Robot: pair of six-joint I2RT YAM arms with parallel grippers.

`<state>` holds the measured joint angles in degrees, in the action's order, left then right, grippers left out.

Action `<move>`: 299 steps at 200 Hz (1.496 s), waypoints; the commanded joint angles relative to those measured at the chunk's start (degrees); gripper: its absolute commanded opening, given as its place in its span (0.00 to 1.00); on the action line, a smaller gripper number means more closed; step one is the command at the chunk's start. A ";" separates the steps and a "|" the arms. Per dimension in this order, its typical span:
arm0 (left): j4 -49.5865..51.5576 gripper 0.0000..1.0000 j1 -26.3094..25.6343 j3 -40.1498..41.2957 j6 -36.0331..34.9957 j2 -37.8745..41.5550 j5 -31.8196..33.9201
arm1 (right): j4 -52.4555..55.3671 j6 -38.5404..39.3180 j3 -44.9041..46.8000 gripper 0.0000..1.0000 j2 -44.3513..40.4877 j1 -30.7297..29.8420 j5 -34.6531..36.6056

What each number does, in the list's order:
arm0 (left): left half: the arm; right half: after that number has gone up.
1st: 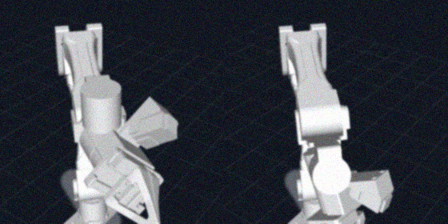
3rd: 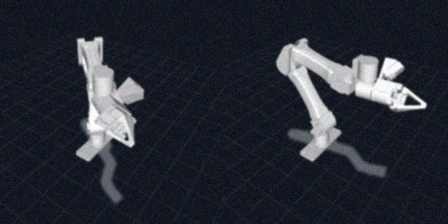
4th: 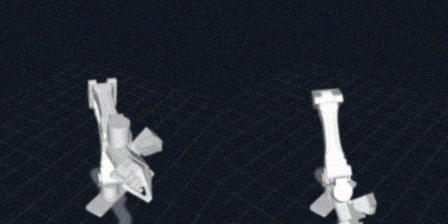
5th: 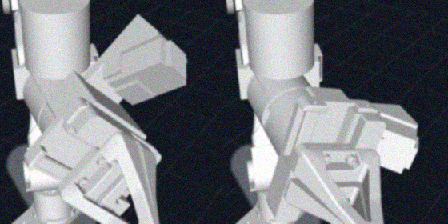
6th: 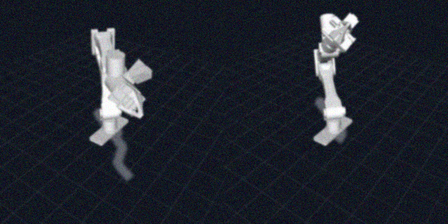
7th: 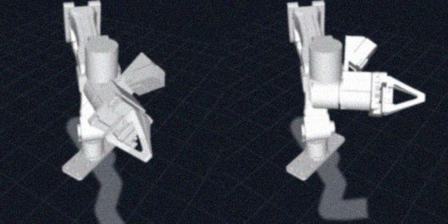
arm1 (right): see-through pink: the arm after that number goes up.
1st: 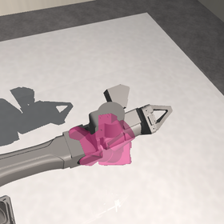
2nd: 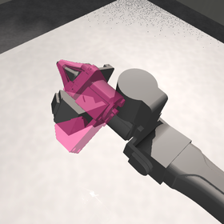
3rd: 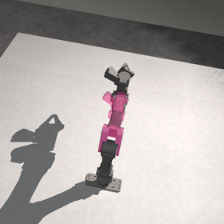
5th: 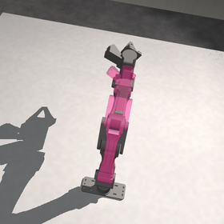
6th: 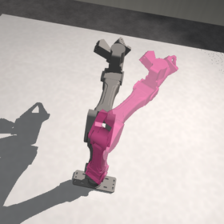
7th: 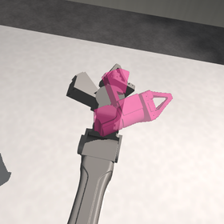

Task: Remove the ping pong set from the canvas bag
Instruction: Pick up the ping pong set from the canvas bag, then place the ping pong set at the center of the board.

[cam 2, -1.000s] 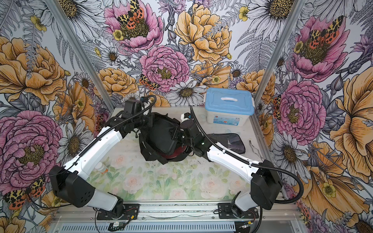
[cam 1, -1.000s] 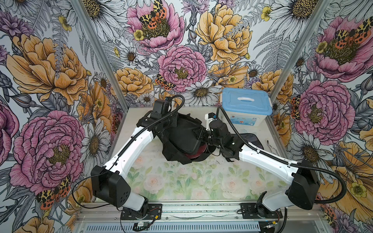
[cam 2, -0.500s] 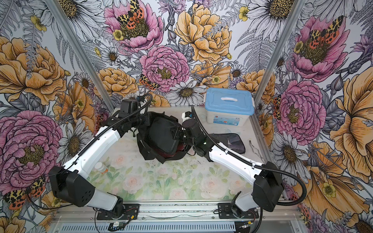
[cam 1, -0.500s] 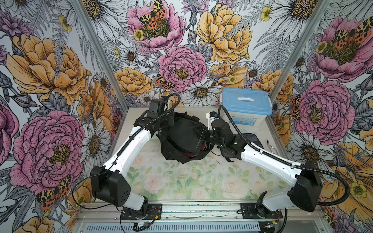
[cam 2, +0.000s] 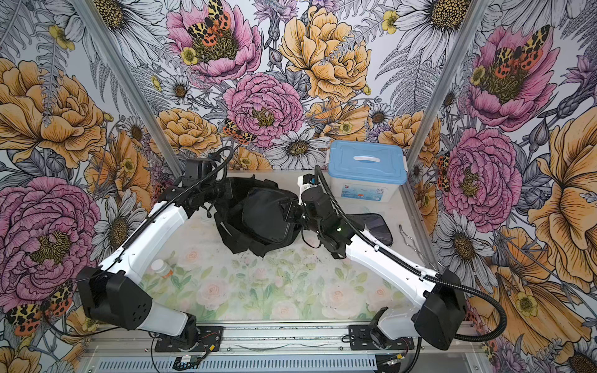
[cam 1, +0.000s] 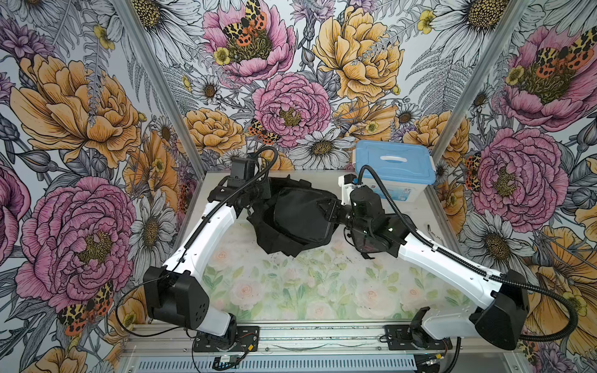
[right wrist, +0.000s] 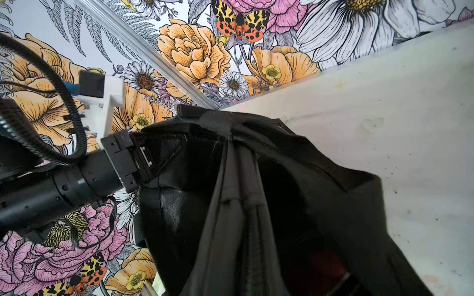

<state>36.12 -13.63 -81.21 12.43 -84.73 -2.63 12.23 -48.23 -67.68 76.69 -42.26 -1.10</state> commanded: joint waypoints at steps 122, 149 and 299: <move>-2.78 0.00 5.41 2.02 3.24 -1.65 -0.04 | -4.80 8.74 -5.14 0.02 -12.15 4.28 2.90; -2.87 0.00 5.98 2.02 3.50 -2.19 -0.35 | -4.59 10.71 -4.56 0.02 -15.44 4.90 4.80; -2.77 0.00 10.71 2.81 5.50 -1.67 -4.18 | -3.28 25.98 -1.93 0.01 -22.00 5.52 21.04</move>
<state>33.87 -5.85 -79.79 16.82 -86.61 -6.74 14.41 -25.98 -68.53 54.94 -37.04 16.38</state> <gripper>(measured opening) 0.047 0.248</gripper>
